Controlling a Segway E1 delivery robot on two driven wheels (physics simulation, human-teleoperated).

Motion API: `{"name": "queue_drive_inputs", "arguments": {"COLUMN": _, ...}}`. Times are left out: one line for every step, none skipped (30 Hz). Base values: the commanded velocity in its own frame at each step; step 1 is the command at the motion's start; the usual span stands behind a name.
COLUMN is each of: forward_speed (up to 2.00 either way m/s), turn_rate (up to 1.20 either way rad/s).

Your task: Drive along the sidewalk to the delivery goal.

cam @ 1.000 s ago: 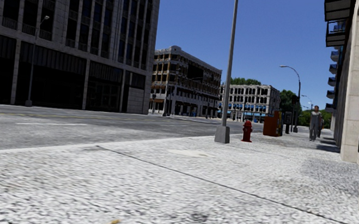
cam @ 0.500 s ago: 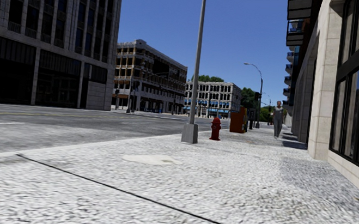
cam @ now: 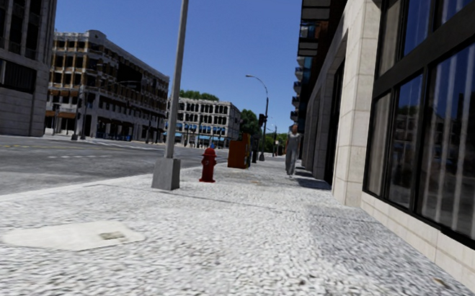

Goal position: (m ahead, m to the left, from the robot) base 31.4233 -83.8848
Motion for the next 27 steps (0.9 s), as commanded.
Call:
{"name": "queue_drive_inputs", "arguments": {"forward_speed": 2.00, "turn_rate": -0.78}}
{"name": "queue_drive_inputs", "arguments": {"forward_speed": 2.00, "turn_rate": -0.78}}
{"name": "queue_drive_inputs", "arguments": {"forward_speed": 2.00, "turn_rate": -0.78}}
{"name": "queue_drive_inputs", "arguments": {"forward_speed": 2.00, "turn_rate": -0.78}}
{"name": "queue_drive_inputs", "arguments": {"forward_speed": 2.00, "turn_rate": -0.78}}
{"name": "queue_drive_inputs", "arguments": {"forward_speed": 2.00, "turn_rate": -0.78}}
{"name": "queue_drive_inputs", "arguments": {"forward_speed": 2.00, "turn_rate": -0.78}}
{"name": "queue_drive_inputs", "arguments": {"forward_speed": 2.00, "turn_rate": -0.78}}
{"name": "queue_drive_inputs", "arguments": {"forward_speed": 2.00, "turn_rate": -0.78}}
{"name": "queue_drive_inputs", "arguments": {"forward_speed": 2.00, "turn_rate": -0.76}}
{"name": "queue_drive_inputs", "arguments": {"forward_speed": 2.00, "turn_rate": -0.73}}
{"name": "queue_drive_inputs", "arguments": {"forward_speed": 2.00, "turn_rate": -0.55}}
{"name": "queue_drive_inputs", "arguments": {"forward_speed": 2.00, "turn_rate": -0.55}}
{"name": "queue_drive_inputs", "arguments": {"forward_speed": 2.00, "turn_rate": 0.00}}
{"name": "queue_drive_inputs", "arguments": {"forward_speed": 2.00, "turn_rate": 0.00}}
{"name": "queue_drive_inputs", "arguments": {"forward_speed": 2.00, "turn_rate": 0.00}}
{"name": "queue_drive_inputs", "arguments": {"forward_speed": 2.00, "turn_rate": 0.00}}
{"name": "queue_drive_inputs", "arguments": {"forward_speed": 2.00, "turn_rate": 0.00}}
{"name": "queue_drive_inputs", "arguments": {"forward_speed": 2.00, "turn_rate": 0.13}}
{"name": "queue_drive_inputs", "arguments": {"forward_speed": 2.00, "turn_rate": 0.22}}
{"name": "queue_drive_inputs", "arguments": {"forward_speed": 2.00, "turn_rate": 0.30}}
{"name": "queue_drive_inputs", "arguments": {"forward_speed": 2.00, "turn_rate": 0.30}}
{"name": "queue_drive_inputs", "arguments": {"forward_speed": 1.99, "turn_rate": 0.33}}
{"name": "queue_drive_inputs", "arguments": {"forward_speed": 1.96, "turn_rate": 0.37}}
{"name": "queue_drive_inputs", "arguments": {"forward_speed": 1.93, "turn_rate": 0.40}}
{"name": "queue_drive_inputs", "arguments": {"forward_speed": 1.93, "turn_rate": 0.40}}
{"name": "queue_drive_inputs", "arguments": {"forward_speed": 1.92, "turn_rate": 0.44}}
